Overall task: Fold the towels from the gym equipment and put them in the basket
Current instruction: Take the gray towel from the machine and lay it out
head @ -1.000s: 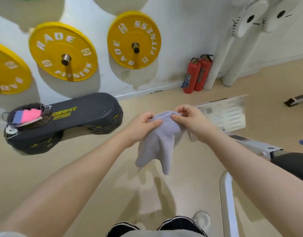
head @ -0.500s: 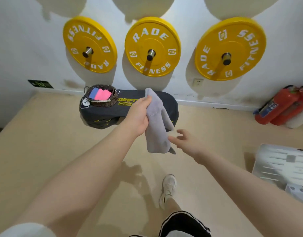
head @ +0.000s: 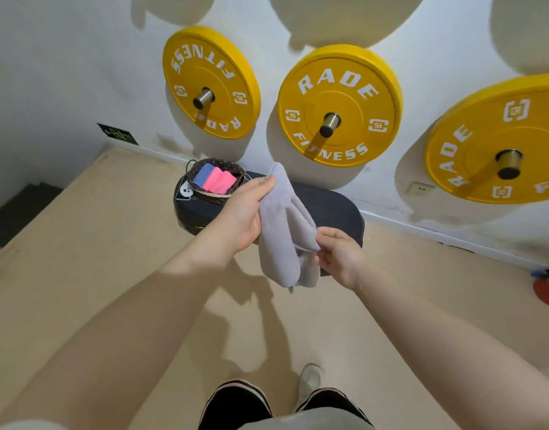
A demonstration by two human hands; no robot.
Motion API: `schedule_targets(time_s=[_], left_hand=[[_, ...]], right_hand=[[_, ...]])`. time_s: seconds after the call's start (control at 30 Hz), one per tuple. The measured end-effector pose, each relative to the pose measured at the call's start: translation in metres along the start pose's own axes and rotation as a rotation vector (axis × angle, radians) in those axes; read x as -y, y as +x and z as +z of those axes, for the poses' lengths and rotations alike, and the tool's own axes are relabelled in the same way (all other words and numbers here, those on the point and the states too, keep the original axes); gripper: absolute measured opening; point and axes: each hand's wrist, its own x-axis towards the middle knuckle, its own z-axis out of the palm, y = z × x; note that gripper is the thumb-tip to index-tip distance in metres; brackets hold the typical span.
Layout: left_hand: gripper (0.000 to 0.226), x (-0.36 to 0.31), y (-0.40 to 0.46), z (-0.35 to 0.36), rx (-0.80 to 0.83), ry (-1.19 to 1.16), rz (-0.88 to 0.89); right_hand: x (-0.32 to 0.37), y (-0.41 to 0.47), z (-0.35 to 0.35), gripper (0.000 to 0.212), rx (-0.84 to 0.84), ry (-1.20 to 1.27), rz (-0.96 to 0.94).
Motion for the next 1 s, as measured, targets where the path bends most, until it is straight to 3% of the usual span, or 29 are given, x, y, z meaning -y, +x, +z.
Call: schedule_targets(time_s=[0.07,0.17,0.2,0.3,0.43,0.53,0.8,0.87,1.0], left_hand=[[0.014,-0.004,0.025,-0.011,-0.093,0.167,0.023],[0.051,-0.002,0.070,-0.026,-0.177,0.639,0.134],[0.053,-0.001,0.084,-0.027,-0.175,0.698,0.167],[0.019,0.003,0.120,-0.021,0.000,0.648,0.162],[0.023,0.006,0.164,-0.012,0.297,0.590,0.037],[0.022,-0.005,0.199,-0.016,0.366,0.564,0.031],[0.019,-0.035,0.281,-0.034,0.430,0.683,0.066],[0.018,-0.041,0.291,-0.035,0.445,0.685,0.058],[0.022,-0.051,0.309,-0.031,0.445,0.734,0.041]], right_hand=[[0.015,0.015,0.002,0.013,-0.085,-0.009,-0.011],[0.039,0.041,0.005,0.016,-0.151,-0.010,-0.018],[0.047,0.050,0.008,0.017,-0.166,0.005,-0.009],[0.067,0.078,0.018,0.017,-0.226,0.091,0.022],[0.099,0.117,0.035,0.011,-0.288,0.270,0.017],[0.123,0.145,0.044,0.011,-0.278,0.380,-0.012],[0.157,0.192,0.044,0.021,-0.210,0.322,-0.097],[0.162,0.198,0.046,0.019,-0.244,0.176,-0.123],[0.170,0.218,0.039,0.014,-0.485,-0.373,-0.220]])
